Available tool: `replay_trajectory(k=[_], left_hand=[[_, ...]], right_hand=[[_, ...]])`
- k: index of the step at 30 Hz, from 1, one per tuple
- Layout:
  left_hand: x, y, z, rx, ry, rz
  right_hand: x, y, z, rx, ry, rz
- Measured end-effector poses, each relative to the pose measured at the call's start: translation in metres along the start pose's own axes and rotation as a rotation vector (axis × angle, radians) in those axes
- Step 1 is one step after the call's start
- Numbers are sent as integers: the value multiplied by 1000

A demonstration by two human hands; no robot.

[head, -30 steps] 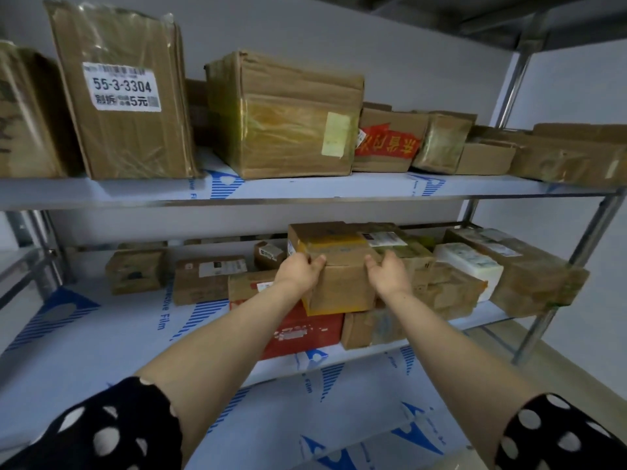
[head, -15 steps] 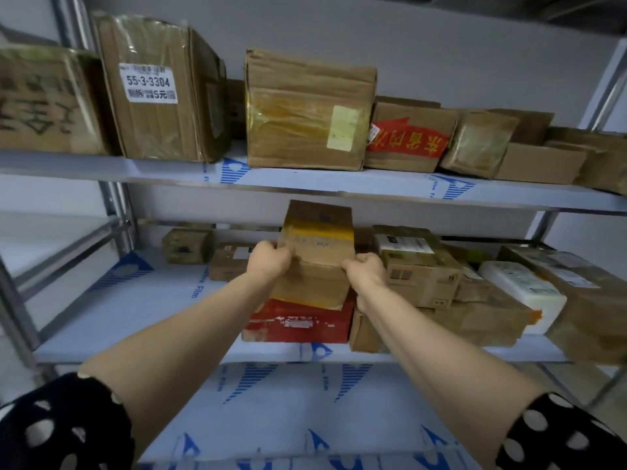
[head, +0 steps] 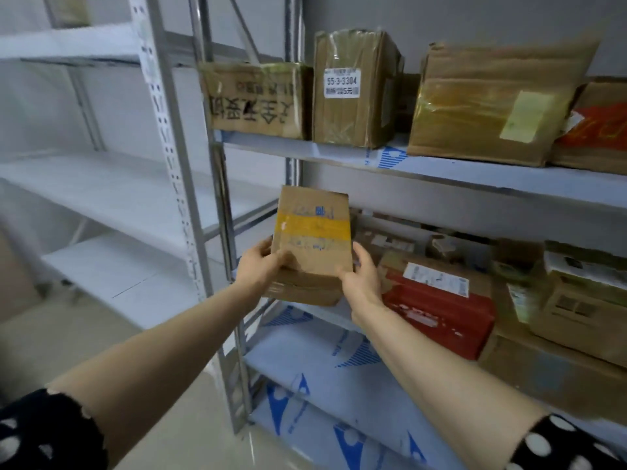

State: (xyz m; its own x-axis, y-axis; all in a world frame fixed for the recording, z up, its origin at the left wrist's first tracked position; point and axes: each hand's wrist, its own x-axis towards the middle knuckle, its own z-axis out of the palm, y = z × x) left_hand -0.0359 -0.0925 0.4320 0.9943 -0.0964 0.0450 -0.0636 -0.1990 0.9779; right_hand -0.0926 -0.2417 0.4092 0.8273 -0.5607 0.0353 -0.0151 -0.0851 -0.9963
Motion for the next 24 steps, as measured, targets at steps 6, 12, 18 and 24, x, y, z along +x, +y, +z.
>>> replay_trajectory(k=[6, 12, 18, 24], left_hand=[[-8, -27, -79, -266, 115, -113], [-18, -56, -163, -148, -54, -442], [-28, -104, -259, -122, 4, -455], [-38, -148, -370, -52, 143, -361]], right_hand=[[-28, 23, 59, 214, -199, 121], [-51, 39, 117, 321, -325, 278], [-89, 40, 228, -144, -608, 323], [-157, 48, 347, -67, -789, 444]])
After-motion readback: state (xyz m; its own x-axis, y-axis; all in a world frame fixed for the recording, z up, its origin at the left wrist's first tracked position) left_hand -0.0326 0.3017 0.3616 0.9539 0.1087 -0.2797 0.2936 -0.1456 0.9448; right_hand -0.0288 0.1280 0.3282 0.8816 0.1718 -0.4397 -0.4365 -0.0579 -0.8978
